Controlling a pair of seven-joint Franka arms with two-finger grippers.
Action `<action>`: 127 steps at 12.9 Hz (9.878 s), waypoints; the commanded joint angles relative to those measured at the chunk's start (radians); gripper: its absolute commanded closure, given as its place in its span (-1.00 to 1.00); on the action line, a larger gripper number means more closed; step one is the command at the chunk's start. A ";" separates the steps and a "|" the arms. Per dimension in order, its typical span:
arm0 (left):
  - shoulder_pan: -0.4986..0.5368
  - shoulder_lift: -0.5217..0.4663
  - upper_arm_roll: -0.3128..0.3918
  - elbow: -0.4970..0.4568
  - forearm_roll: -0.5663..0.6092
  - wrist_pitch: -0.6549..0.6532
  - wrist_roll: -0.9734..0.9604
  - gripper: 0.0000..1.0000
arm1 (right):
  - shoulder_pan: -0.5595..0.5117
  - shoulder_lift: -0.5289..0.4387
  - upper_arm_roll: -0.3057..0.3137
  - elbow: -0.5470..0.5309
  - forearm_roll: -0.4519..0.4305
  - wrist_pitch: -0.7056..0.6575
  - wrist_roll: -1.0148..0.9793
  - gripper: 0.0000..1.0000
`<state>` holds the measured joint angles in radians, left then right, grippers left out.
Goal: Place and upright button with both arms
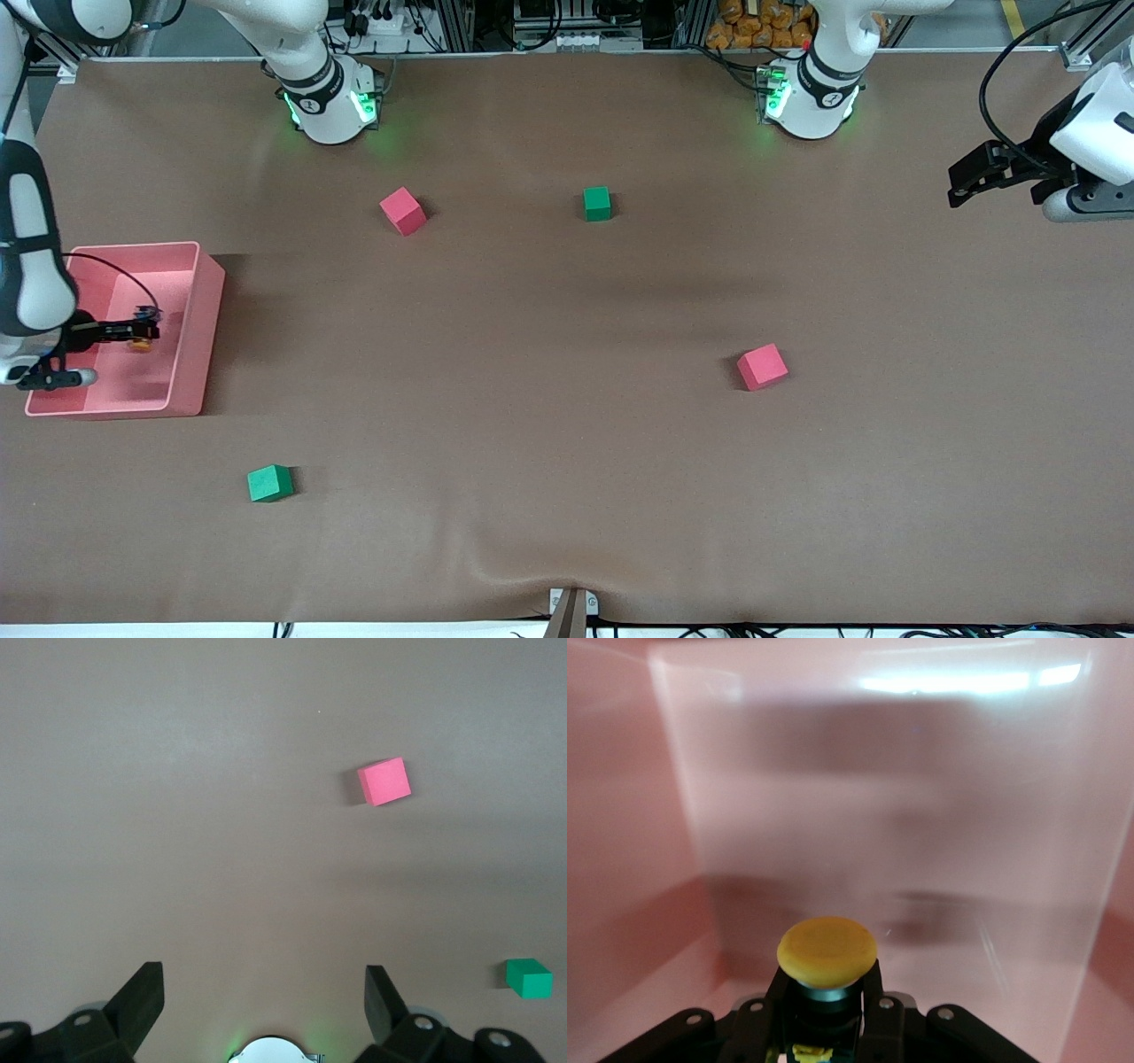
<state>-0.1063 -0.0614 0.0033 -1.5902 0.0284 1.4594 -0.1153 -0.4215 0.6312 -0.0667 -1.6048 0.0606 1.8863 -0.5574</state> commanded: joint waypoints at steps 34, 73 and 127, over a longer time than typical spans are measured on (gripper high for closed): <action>-0.183 0.448 -0.020 0.041 -0.156 0.038 -0.010 -1.00 | 1.143 0.194 -0.002 0.286 0.183 0.187 1.053 -1.00; -0.610 1.068 -0.051 0.420 -0.440 0.682 -0.446 -0.65 | 0.475 -0.680 0.004 0.101 -0.071 -0.408 0.755 -1.00; -0.862 1.166 -0.016 0.361 1.590 0.875 -2.146 0.58 | 0.420 -0.682 -0.002 0.095 -0.054 -0.469 0.679 -1.00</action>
<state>-0.9913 1.0091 0.0179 -1.3563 1.4840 2.3140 -2.1508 0.0227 -0.0556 -0.0834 -1.5252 0.0043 1.4321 0.1387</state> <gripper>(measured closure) 0.665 0.000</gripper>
